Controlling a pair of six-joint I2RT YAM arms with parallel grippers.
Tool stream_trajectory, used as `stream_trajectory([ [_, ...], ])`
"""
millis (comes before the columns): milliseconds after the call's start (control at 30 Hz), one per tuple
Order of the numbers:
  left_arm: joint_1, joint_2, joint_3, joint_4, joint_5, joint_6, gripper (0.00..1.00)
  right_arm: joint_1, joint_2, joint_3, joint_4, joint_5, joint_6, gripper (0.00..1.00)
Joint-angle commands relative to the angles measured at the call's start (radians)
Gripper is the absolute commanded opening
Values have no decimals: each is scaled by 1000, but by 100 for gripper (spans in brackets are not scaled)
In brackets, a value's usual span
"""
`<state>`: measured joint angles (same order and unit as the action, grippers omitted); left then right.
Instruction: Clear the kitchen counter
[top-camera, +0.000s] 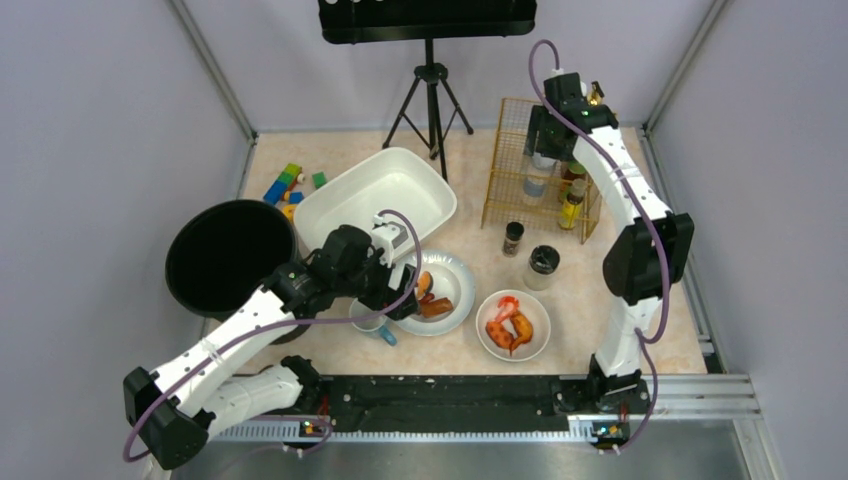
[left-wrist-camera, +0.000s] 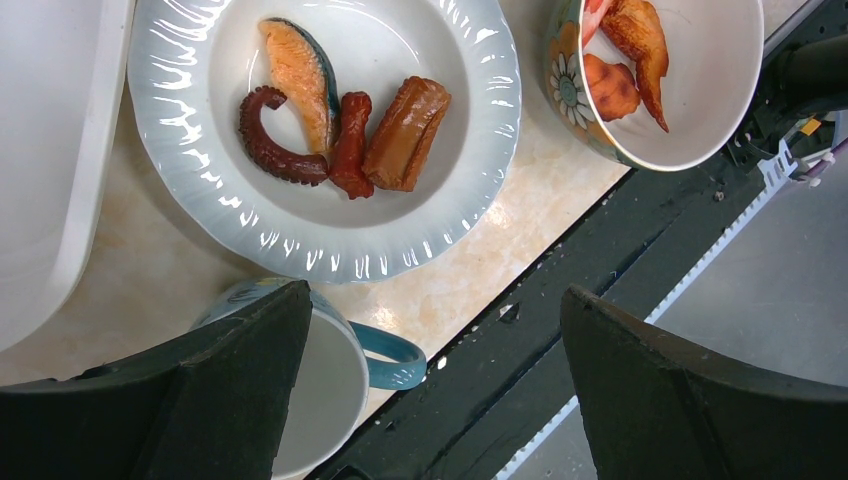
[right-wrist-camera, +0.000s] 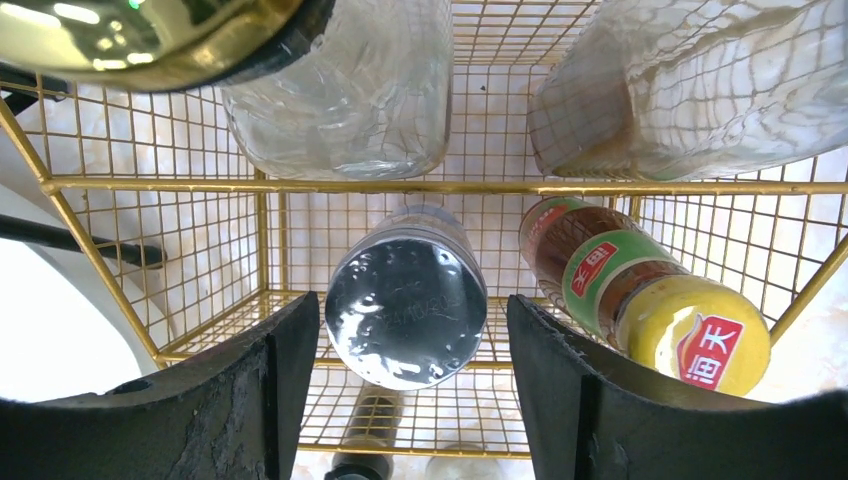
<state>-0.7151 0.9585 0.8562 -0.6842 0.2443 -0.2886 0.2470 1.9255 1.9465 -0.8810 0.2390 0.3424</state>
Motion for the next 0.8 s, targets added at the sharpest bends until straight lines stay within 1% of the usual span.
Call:
stream_trajectory([
  [0,0,-5,-2,17,-8,6,99,14,-13,32,14,10,8,68],
  [167,0,-3,-2,17,-7,6,99,25,-86,35,4,6,8,68],
  [267,0,-5,-1,17,-7,6,99,38,-154,3,-13,-11,8,68],
  [333,-1,-6,-2,17,-7,6,99,54,-217,-59,-6,-26,2,69],
  [433,0,-5,-2,17,-5,8,99,86,-322,-198,35,-56,-22,70],
  [567,0,-4,-2,17,-1,8,99,109,-435,-366,68,-127,-29,70],
  [667,0,-5,-1,17,-1,6,99,134,-477,-467,87,-173,-43,69],
  [767,0,-3,-1,17,0,6,99,154,-484,-523,95,-172,-60,69],
])
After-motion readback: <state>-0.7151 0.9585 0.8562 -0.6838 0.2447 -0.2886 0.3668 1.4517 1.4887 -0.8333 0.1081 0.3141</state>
